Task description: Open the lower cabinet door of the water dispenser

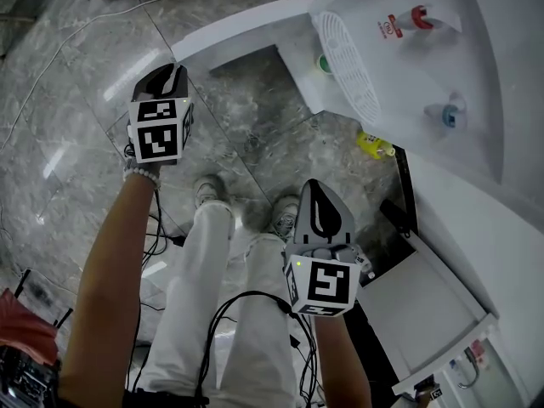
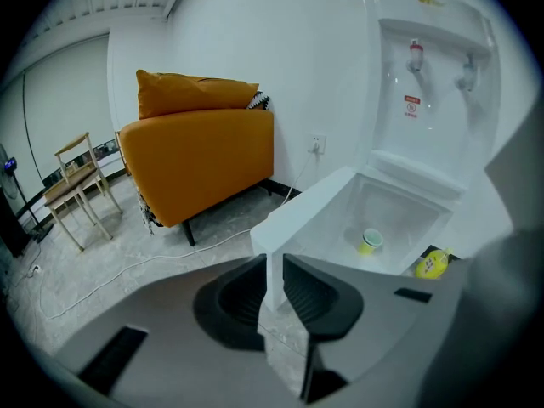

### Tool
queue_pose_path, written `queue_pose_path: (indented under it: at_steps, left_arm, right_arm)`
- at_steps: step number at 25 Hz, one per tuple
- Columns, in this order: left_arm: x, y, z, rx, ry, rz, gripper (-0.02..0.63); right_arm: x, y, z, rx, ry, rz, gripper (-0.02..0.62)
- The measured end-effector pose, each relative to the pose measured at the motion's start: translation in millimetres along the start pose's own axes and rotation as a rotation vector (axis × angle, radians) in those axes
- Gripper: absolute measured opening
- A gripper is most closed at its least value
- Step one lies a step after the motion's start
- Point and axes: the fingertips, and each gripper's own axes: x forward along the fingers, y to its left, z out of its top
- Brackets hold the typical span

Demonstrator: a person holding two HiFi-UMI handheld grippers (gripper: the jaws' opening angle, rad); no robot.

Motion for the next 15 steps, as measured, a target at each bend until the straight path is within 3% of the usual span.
queue_pose_path:
  at_steps: [5,10,15]
  left_arm:
    - [-24.8,-7.7,-2.8,-0.063,-0.031,0.018,0.017]
    - [-59.5,-22.8,-10.1,-0.126,-0.022,0.023,0.014]
    - [-100.3,-42.1,-13.0,-0.137,-0.006,-0.005,0.014]
  right_arm:
    - [-4.8,-3.8,-0.1,0.018,0.0,0.01,0.005]
    - [-16.5,-15.6,9.6,-0.001,-0.009,0.025,0.005]
    - [-34.7,-21.9,23.0,-0.018,-0.016,0.057,0.005]
